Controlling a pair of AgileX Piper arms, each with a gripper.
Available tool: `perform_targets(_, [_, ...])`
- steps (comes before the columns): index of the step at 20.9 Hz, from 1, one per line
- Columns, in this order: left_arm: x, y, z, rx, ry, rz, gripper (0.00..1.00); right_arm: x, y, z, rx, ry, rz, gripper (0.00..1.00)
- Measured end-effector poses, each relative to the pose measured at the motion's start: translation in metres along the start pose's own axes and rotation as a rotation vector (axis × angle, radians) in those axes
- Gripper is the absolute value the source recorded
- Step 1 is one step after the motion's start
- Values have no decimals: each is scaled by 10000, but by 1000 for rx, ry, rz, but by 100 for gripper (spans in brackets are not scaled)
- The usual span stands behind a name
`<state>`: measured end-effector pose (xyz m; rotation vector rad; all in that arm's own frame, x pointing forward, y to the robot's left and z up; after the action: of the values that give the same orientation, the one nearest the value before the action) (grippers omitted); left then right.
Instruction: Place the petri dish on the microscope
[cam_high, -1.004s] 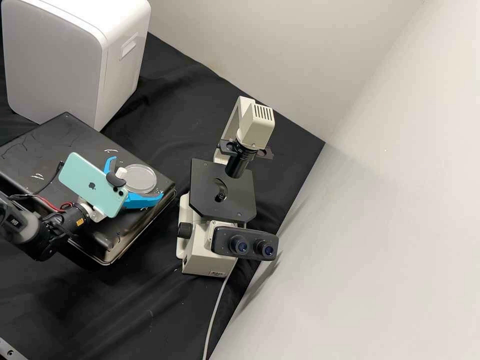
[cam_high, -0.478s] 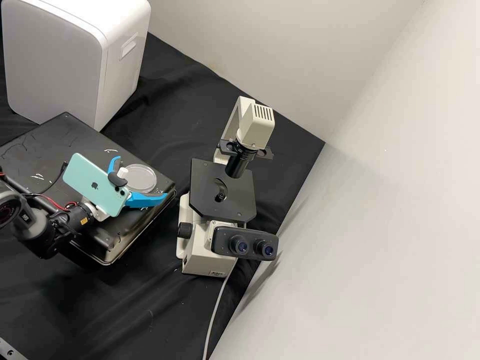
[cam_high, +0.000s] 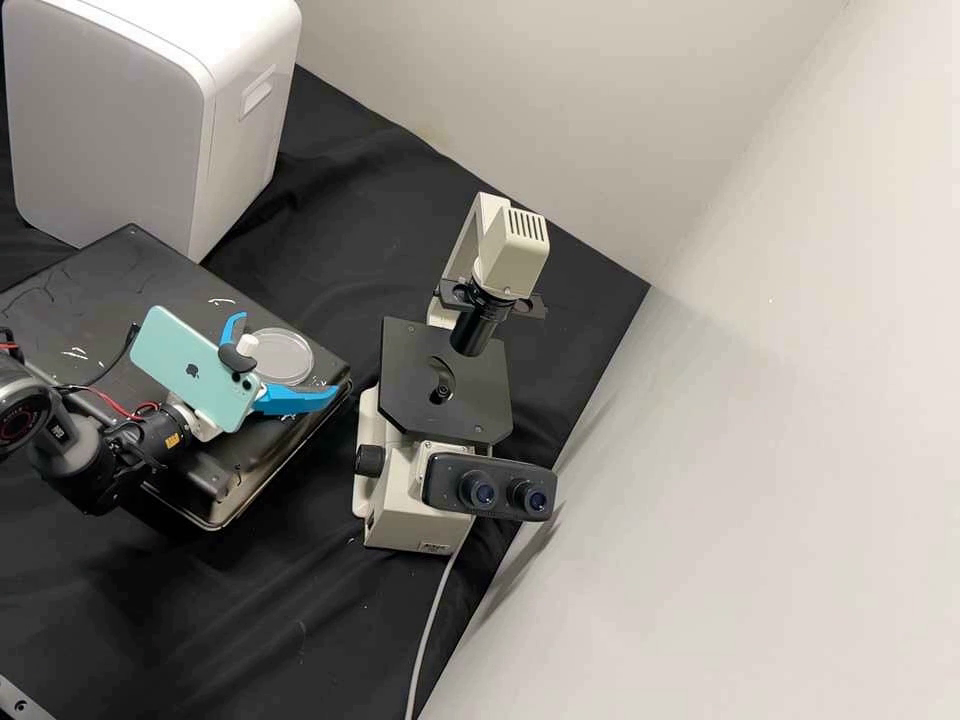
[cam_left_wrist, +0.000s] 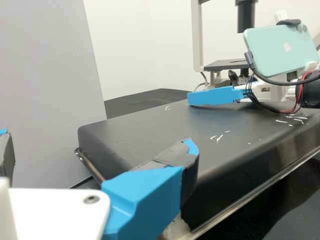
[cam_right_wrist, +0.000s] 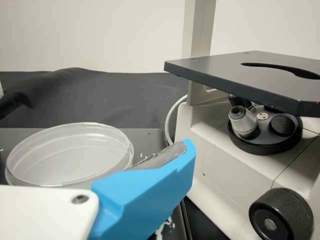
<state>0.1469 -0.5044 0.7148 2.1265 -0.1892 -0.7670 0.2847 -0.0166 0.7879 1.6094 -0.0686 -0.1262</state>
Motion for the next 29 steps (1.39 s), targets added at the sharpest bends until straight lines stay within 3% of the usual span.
perform_targets(2, [0, 0, 0, 0, 0, 0, 100, 0, -10, -9, 2, 1, -1, 100])
perform_targets(3, [0, 0, 0, 0, 0, 0, 100, -1, -16, -15, 2, 2, -2, 0])
perform_targets(24, [-1, -3, 20, -1, -9, -1, 100, -1, -18, -16, 8, -4, 4, 0])
perform_targets(29, [-1, -3, 20, -1, -9, -1, 100, -1, -8, -7, 55, -4, 4, 0])
